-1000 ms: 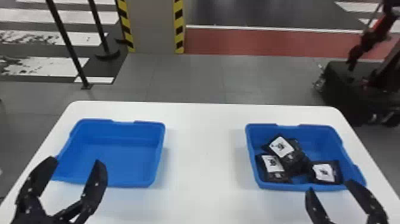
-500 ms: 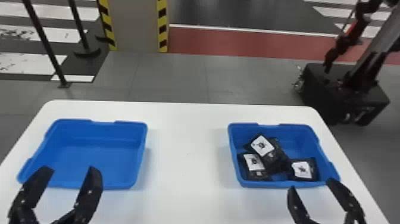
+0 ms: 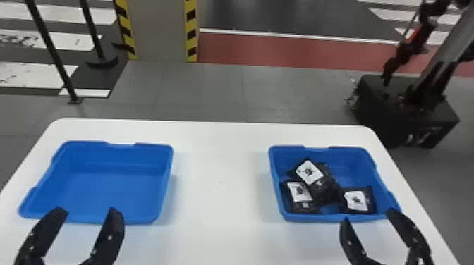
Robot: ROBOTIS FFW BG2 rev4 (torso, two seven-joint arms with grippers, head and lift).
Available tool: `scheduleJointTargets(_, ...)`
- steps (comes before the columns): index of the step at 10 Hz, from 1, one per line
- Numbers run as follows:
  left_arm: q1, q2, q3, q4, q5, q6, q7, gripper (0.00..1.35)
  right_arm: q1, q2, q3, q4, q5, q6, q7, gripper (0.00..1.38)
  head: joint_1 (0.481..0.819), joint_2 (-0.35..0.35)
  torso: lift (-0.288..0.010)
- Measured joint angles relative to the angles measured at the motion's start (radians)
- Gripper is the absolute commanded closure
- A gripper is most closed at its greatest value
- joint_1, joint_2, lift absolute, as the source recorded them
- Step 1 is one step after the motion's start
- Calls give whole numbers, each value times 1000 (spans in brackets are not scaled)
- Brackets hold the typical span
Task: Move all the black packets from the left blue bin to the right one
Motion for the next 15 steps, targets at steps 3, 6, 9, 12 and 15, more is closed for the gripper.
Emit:
scheduleJointTargets(3,3,-2,-3,0,0,36,0,160,-6,0,0,-3,-4,0,0,208,695,-110,-110)
scheduleJointTargets(6,5,-2,0,0,-21,59,0,160,-9,0,0,-7,-1,0,0,208,695,-114,-110)
scheduleJointTargets(9,12,6,2,0,-38,68,0,160,-9,0,0,-1,-2,0,0,208,695,-118,-110)
scheduleJointTargets(12,12,6,2,0,-48,79,0,163,-13,0,0,0,-3,0,0,208,695,-121,-110)
scheduleJointTargets(15,14,6,2,0,-48,80,0,163,-14,0,0,-2,-4,0,0,208,695,-122,-110)
